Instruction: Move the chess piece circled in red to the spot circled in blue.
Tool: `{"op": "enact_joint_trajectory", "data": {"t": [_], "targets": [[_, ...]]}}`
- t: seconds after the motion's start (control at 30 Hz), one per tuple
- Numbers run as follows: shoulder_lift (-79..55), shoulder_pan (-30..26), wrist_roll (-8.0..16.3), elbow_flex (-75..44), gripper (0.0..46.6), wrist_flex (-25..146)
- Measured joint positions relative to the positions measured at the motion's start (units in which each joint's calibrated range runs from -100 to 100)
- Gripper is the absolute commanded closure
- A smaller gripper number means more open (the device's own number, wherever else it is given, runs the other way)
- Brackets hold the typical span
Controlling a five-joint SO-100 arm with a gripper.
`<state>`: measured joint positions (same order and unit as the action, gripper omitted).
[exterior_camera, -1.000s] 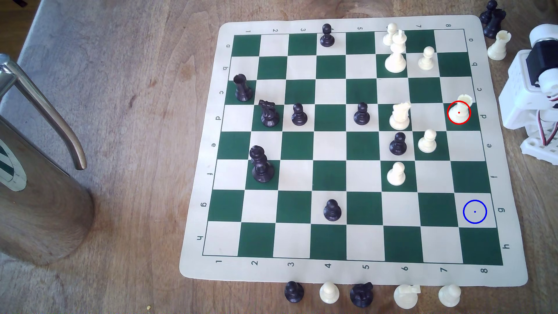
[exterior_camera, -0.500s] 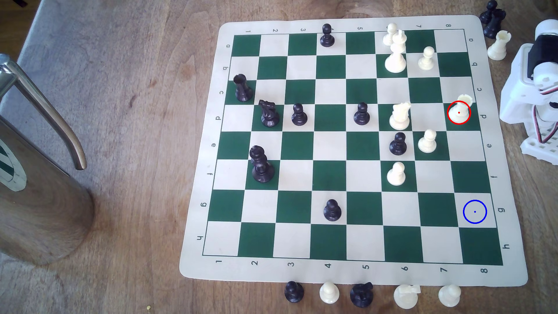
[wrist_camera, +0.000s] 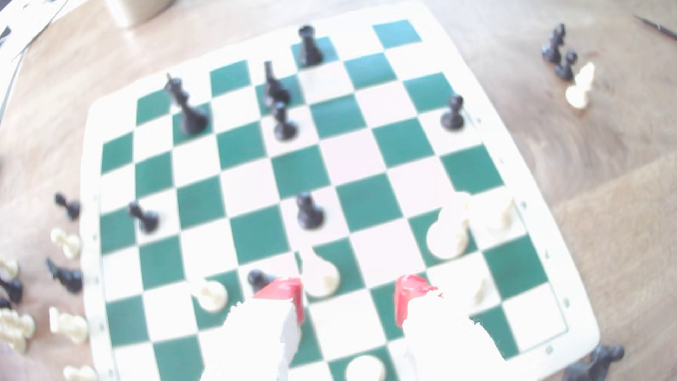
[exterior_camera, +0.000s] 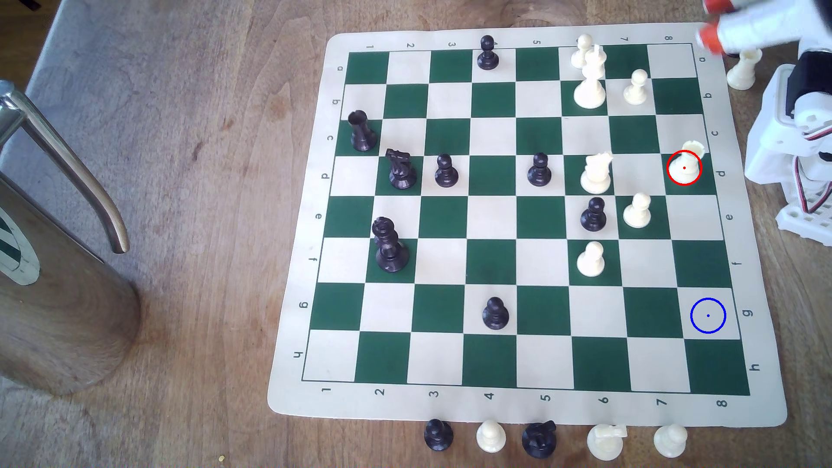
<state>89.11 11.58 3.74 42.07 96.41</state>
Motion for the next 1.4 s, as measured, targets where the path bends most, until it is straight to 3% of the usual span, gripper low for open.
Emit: {"op": "enact_joint_trajectory", "data": {"t": [0.2, 0.33, 0.5, 0.9, 1.4], "targets": [[1.0, -2.9, 1.6, 8.4, 26.0, 2.2], [-5.0, -5.5, 3.3, 11.9, 26.4, 2.2], [-10.6, -6.2, 3.8, 13.6, 26.3, 2.2], [-20.6, 1.1, 0.9, 20.2, 26.6, -5.7], [-30.0, 2.6, -0.1, 28.6, 28.9, -15.1]]}}
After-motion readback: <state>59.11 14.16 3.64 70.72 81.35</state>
